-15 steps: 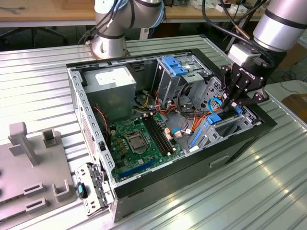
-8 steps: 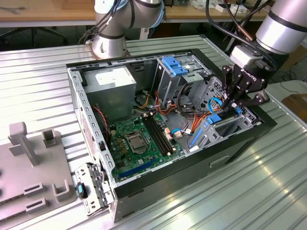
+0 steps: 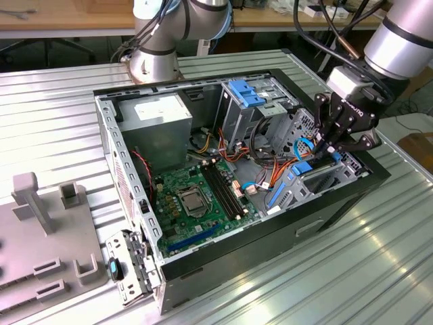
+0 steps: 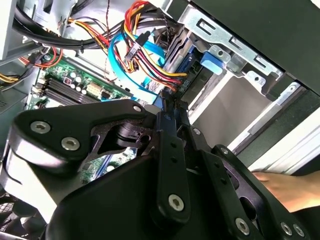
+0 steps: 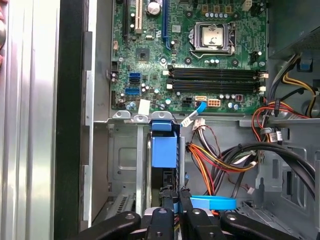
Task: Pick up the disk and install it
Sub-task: 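Insert the second disk wire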
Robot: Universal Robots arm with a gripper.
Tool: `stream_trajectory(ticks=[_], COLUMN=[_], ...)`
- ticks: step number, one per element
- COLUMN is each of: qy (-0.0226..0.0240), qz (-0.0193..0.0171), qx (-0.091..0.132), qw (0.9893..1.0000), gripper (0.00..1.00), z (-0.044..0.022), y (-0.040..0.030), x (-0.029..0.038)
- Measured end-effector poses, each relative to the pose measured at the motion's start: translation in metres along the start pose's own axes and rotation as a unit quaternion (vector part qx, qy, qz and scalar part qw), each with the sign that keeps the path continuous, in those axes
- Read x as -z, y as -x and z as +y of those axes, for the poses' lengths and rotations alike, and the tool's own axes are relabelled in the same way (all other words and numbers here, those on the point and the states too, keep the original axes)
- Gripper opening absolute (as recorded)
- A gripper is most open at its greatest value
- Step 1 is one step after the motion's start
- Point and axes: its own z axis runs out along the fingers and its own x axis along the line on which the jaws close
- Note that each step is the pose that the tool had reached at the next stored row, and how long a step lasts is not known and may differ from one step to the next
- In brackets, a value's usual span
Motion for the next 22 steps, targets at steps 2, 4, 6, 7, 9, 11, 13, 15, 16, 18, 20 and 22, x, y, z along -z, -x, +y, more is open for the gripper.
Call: stream_trajectory(ticks=[2,4,6,7,9,11,13,15,16,18,20,22], qy=[-0.0001,-0.0001,-0.0001,-0.0001,-0.0001,-0.0001,-0.0001,-0.0002,-0.0002,-0.0002,-0.0002,-0.0002], qz=[-0.0057,-0.0062,-0.0063,-0.0061,-0.0066,-0.0068,-0.0070,-0.0074,-0.0078,-0.0085,-0.0094,-0.0101], qx=[0.000,0.000,0.000,0.000,0.000,0.000,0.000,0.000,0.000,0.000,0.000,0.000], qw=[1.0000,1.0000,1.0000,1.0000,1.0000,1.0000,1.0000,1.0000,1.0000,1.0000,1.0000,0.9999], gripper=[0.16,0.16,0.16,0.16,0.16,0.16,0.16,0.16,0.16,0.16,0.16,0.16], z=[0.0000,0.0001,0.0001,0.0001,0.0001,0.0000,0.0000,0.0000,0.0000,0.0000,0.0000,-0.0001], y=[-0.0022,-0.0036,-0.0042,-0.0043,-0.0043,-0.0043,-0.0044,-0.0044,-0.0044,-0.0044,-0.0044,-0.0044], x=[0.0000,0.0000,-0.0001,-0.0002,-0.0009,-0.0017,-0.0024,-0.0031,-0.0036,-0.0042,-0.0048,-0.0053])
